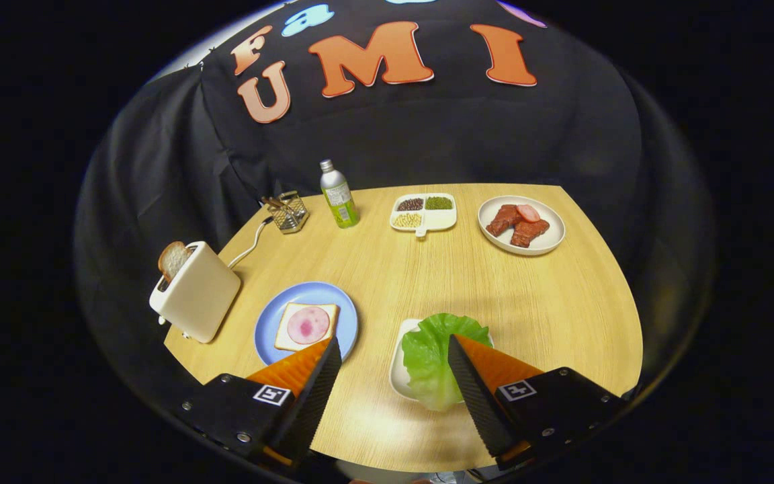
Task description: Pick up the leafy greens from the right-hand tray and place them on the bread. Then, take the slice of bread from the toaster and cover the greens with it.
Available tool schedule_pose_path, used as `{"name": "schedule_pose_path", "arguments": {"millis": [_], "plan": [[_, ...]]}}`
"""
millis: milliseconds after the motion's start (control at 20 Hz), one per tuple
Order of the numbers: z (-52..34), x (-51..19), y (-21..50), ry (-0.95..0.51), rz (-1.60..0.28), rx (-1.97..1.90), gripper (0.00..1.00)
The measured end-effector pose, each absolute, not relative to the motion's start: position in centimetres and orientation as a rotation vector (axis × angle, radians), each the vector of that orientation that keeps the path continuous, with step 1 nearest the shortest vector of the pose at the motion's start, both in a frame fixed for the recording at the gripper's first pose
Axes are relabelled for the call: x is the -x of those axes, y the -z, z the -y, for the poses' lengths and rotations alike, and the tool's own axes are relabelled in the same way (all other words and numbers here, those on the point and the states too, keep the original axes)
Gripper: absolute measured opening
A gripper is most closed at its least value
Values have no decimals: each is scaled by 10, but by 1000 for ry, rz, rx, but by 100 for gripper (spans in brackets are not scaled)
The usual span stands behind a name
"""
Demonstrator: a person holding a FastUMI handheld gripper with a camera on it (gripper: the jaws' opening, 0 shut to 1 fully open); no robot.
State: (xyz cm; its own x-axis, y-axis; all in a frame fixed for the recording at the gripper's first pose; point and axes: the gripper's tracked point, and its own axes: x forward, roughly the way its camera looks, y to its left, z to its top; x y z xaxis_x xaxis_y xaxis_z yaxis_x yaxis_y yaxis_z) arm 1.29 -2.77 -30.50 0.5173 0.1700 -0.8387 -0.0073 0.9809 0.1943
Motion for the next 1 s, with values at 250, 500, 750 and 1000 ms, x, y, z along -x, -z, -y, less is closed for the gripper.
{"name": "schedule_pose_path", "arguments": {"millis": [250,500,750,1000], "plan": [[33,-4,337,-97,-1127,-158,96],[35,3,369,-100,-1213,-137,97],[41,6,393,-78,-1276,-133,95],[50,10,419,-47,-1335,-130,95]]}}
